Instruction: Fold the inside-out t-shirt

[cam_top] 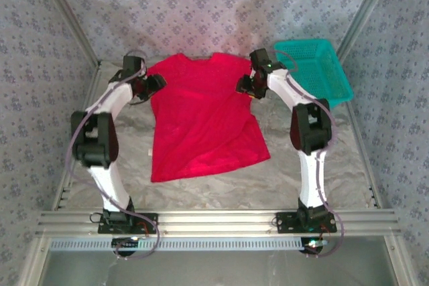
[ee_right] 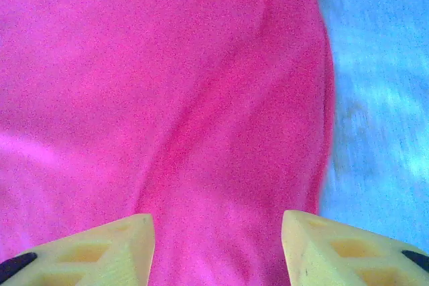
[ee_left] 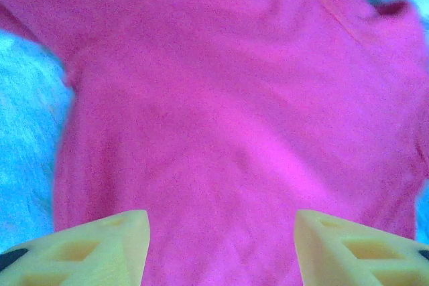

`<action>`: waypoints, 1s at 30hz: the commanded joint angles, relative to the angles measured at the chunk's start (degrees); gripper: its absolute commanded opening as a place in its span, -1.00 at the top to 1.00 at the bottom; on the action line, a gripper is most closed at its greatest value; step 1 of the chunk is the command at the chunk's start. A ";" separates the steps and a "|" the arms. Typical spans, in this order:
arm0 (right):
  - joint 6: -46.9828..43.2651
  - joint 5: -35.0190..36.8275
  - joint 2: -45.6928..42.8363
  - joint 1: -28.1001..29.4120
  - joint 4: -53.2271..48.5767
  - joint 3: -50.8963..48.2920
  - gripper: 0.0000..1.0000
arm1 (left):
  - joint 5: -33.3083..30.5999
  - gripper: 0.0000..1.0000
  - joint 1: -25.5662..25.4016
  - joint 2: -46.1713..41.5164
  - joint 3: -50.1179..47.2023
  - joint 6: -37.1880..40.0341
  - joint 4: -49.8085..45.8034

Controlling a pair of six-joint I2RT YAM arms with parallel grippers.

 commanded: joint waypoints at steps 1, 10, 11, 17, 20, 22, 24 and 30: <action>-1.19 4.97 -13.32 4.50 4.95 -18.23 -0.04 | -3.05 -0.18 -4.91 -11.76 -15.17 1.02 3.10; 5.77 16.62 -30.54 18.27 4.99 -47.85 0.08 | -5.78 -0.18 -21.68 -27.69 -41.69 -8.22 12.94; 7.63 16.69 -31.24 18.65 4.98 -49.26 0.08 | -6.40 -0.18 -23.15 -27.93 -43.08 -8.99 13.89; 10.25 19.81 -34.34 21.43 4.84 -53.12 0.04 | -8.55 -0.18 -25.68 -26.05 -43.80 -8.71 11.69; 10.16 20.82 -33.65 21.52 4.53 -53.33 0.03 | -8.66 -0.17 -25.70 -26.43 -43.58 -8.46 10.78; 10.00 21.28 -32.99 21.50 3.89 -53.15 0.03 | -9.19 -0.17 -25.79 -27.41 -43.89 -8.58 10.54; 9.66 21.96 -32.28 21.51 3.24 -52.84 0.03 | -9.84 -0.17 -25.79 -28.26 -44.29 -8.57 10.30; 8.95 22.61 -30.86 21.37 3.41 -53.12 0.03 | -10.46 -0.17 -25.78 -29.20 -44.96 -8.31 9.47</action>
